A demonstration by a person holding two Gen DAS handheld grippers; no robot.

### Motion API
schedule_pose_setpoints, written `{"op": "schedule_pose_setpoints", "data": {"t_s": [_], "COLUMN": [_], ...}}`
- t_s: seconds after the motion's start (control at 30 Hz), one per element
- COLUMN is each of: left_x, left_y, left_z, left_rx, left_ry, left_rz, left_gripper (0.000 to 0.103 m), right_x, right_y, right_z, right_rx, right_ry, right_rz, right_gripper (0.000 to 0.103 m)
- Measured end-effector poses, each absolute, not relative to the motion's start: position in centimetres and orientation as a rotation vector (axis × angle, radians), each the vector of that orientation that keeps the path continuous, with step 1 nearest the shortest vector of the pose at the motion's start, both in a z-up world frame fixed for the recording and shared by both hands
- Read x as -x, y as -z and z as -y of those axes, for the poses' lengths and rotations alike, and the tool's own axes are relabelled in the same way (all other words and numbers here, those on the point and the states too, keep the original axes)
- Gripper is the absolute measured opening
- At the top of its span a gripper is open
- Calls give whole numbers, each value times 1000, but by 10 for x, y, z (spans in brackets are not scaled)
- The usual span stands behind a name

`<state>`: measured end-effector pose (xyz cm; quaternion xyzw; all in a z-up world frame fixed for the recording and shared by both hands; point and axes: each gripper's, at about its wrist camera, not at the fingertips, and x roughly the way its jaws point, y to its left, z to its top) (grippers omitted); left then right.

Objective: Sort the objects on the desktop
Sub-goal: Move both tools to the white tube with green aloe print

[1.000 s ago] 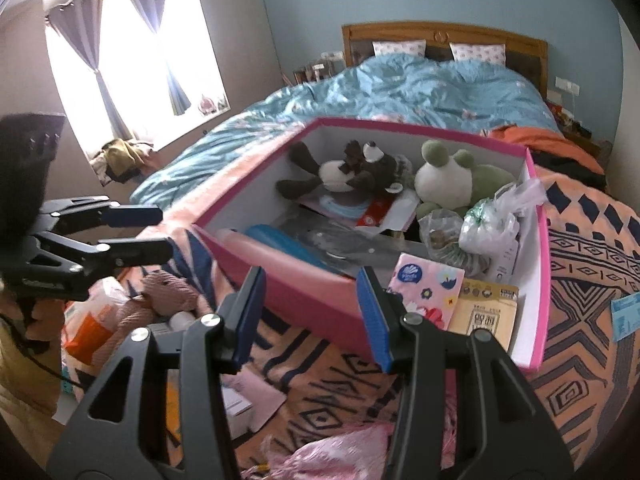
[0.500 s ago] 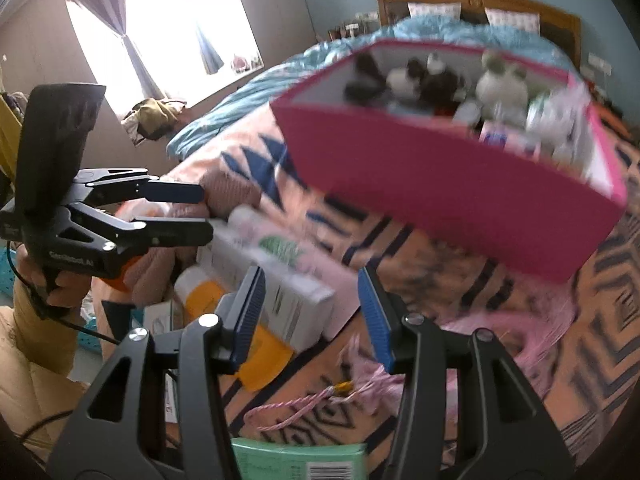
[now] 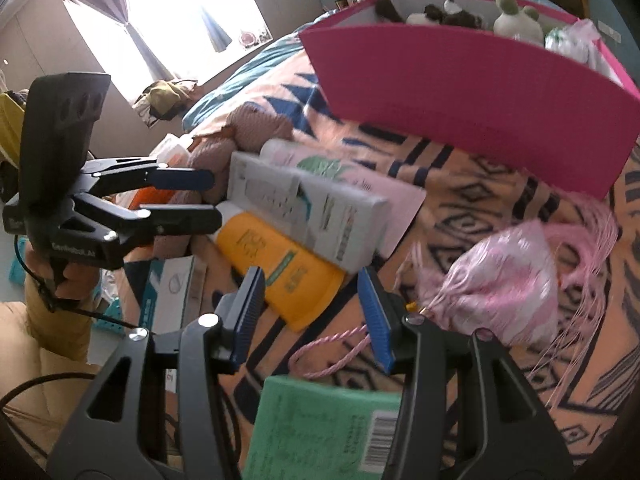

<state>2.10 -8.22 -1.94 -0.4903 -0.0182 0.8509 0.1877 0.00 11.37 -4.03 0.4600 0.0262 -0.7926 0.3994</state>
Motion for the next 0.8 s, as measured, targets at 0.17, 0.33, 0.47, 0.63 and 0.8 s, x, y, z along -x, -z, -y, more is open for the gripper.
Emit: {"op": "schedule_pose_setpoints", "data": {"t_s": [0.17,0.33,0.47,0.63,0.8], "left_x": [-12,8,25,42,51], "left_y": [11,3,5,14,21], "left_z": [86,90,86,77,76], "left_rx": [1344,1335,1370,1452,1487], "left_ry": [-2433,-2442,-2391,-2344,-2307], "left_rz": [74,103,108,55,34], "left_gripper": [65,65,65,65,66], "right_x": [15,38,53,69,73], "right_y": [36,35,42,52,58], "right_z": [-124,-132,-129,-124,-125], "right_rx": [-1174,-1194,-1232,-1289,-1306], "right_ry": [2064,2099,2061,2025,1986], "right_rz": [40,110,151,187,235], "right_gripper": [51,51,52,54,58]}}
